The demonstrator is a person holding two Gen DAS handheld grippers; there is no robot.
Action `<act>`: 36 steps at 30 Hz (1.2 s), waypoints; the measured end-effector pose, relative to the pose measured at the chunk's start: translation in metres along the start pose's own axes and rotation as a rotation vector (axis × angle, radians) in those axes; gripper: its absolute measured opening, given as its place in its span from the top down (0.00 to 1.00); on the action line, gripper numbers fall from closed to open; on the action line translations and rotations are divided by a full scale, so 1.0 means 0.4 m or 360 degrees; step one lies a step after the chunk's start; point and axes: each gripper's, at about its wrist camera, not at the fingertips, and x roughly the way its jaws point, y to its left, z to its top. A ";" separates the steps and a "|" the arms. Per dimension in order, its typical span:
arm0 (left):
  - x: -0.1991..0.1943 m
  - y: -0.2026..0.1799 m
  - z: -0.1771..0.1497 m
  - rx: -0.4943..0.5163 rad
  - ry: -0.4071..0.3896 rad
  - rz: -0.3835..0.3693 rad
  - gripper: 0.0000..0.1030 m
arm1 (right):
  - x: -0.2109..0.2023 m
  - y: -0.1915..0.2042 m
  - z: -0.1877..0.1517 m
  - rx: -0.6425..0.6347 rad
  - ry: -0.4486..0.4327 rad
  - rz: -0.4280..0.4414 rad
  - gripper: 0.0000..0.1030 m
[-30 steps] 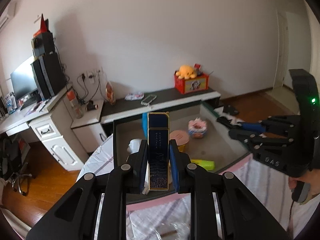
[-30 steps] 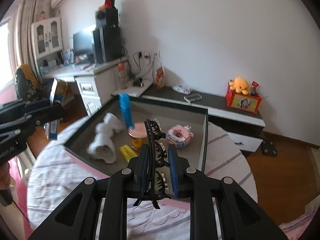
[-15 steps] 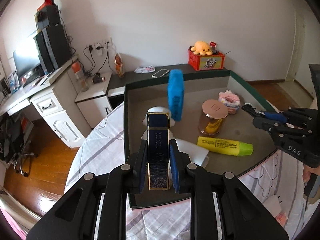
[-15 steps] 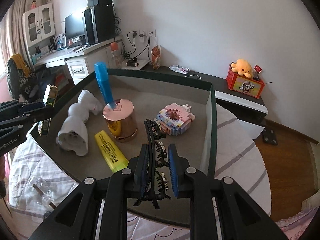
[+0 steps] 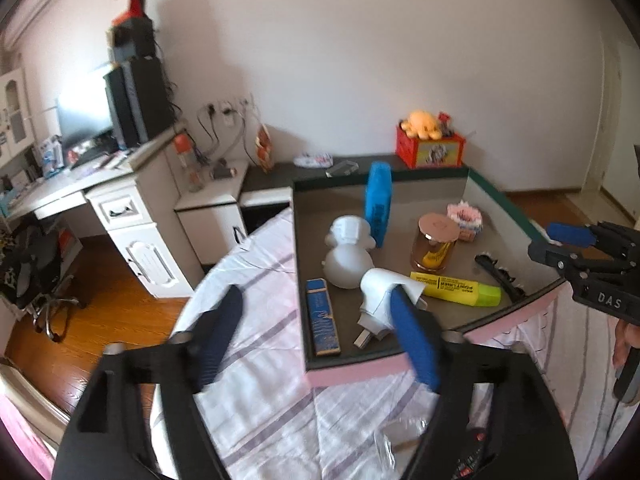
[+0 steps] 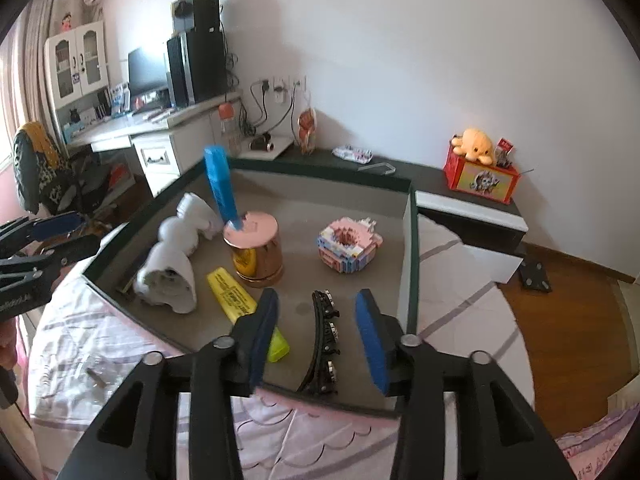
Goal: Organize rigid objects
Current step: 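Release the blue-gold box and hair clip into the pink box, then move both grippers back and grasp the black remote with the left gripper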
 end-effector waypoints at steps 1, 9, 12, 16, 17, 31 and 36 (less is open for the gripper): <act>-0.027 0.006 -0.004 -0.0012 -0.0037 0.0009 0.13 | -0.018 0.006 -0.001 0.0000 -0.0025 -0.0008 0.44; -0.211 0.021 -0.053 -0.0084 -0.0227 0.0086 0.00 | -0.192 0.053 -0.038 0.0010 -0.0244 -0.0011 0.19; -0.274 0.015 -0.086 -0.0098 -0.0279 0.0104 0.00 | -0.254 0.075 -0.064 0.0004 -0.0332 -0.0034 0.16; -0.333 0.007 -0.130 -0.0145 -0.0328 0.0053 0.00 | -0.330 0.098 -0.110 0.0005 -0.0471 -0.0099 0.00; -0.347 0.006 -0.141 -0.0155 -0.0342 0.0044 0.00 | -0.343 0.103 -0.123 0.0007 -0.0494 -0.0117 0.00; -0.450 -0.043 -0.237 -0.0076 -0.0408 0.0045 0.00 | -0.401 0.109 -0.267 0.0193 -0.0428 -0.0090 0.00; -0.452 -0.053 -0.264 -0.0045 -0.0362 0.0041 0.00 | -0.402 0.117 -0.303 0.0209 -0.0379 -0.0088 0.00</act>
